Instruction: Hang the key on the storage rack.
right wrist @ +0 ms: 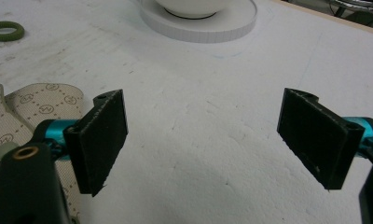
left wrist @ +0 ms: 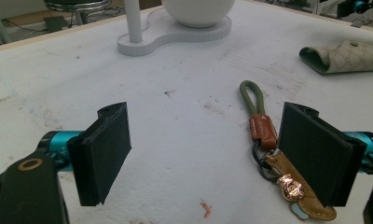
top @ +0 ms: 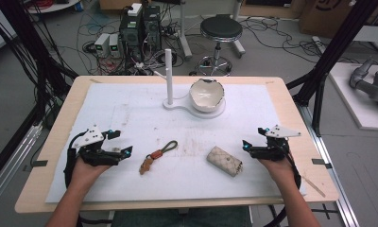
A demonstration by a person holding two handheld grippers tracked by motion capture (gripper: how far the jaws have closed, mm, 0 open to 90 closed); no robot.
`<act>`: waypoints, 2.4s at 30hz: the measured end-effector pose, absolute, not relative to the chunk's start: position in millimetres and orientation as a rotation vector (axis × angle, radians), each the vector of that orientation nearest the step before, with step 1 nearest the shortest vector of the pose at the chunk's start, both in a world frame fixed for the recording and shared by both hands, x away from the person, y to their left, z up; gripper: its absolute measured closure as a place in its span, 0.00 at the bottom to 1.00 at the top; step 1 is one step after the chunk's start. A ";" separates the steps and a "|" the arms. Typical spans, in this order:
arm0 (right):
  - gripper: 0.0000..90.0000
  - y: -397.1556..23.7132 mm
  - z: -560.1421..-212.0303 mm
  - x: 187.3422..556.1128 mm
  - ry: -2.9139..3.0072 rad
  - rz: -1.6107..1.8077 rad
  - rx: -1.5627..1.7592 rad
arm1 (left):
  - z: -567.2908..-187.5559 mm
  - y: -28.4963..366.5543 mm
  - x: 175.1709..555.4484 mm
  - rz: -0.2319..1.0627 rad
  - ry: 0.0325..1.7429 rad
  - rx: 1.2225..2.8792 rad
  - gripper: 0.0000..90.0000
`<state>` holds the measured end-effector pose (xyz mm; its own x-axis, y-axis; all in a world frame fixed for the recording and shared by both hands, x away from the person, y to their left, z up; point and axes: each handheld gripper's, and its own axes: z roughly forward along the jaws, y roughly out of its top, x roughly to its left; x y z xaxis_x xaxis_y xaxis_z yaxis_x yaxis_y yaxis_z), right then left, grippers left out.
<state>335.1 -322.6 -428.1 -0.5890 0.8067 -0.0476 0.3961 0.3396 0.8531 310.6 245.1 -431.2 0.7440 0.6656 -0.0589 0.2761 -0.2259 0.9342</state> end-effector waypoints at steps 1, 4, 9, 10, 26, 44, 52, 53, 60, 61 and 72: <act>0.18 -322.6 -428.1 335.1 2.141 1.169 1.052 | -431.2 245.7 310.7 0.432 0.740 1.808 0.19; 0.18 -322.9 -427.8 334.7 2.134 1.176 1.067 | -430.1 247.0 310.7 0.443 0.748 1.802 0.19; 0.18 -324.1 -427.7 333.0 2.135 1.159 1.064 | -431.0 242.9 312.6 0.433 0.746 1.812 0.19; 0.18 -324.1 -427.7 330.6 2.136 1.146 1.058 | -431.0 241.6 312.6 0.429 0.746 1.812 0.19; 0.18 -325.0 -426.0 324.3 2.115 1.124 1.043 | -426.9 211.4 315.6 0.393 0.693 1.877 0.19; 0.18 -330.2 -425.1 313.6 2.108 1.113 1.045 | -439.2 168.7 330.2 0.324 0.697 2.015 0.19; 0.18 -333.1 -425.1 311.2 2.100 1.111 1.051 | -448.2 146.5 334.7 0.314 0.670 2.120 0.19; 0.18 -333.5 -425.1 310.5 2.100 1.109 1.052 | -449.4 144.5 335.0 0.309 0.675 2.132 0.20; 0.18 -334.2 -425.0 310.2 2.097 1.112 1.052 | -455.0 138.5 335.5 0.310 0.705 2.211 0.27; 0.18 -334.0 -425.0 310.1 2.098 1.112 1.054 | -454.5 138.0 334.0 0.310 0.713 2.209 0.28; 0.18 -332.8 -425.2 310.6 2.102 1.114 1.048 | -451.5 140.6 330.7 0.317 0.694 2.213 0.56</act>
<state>310.6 -332.8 -425.2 -0.5551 0.8261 -0.0967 0.3840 0.3577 0.8512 330.7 140.6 -451.5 0.8199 0.5725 0.0048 0.3778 -0.5472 0.7469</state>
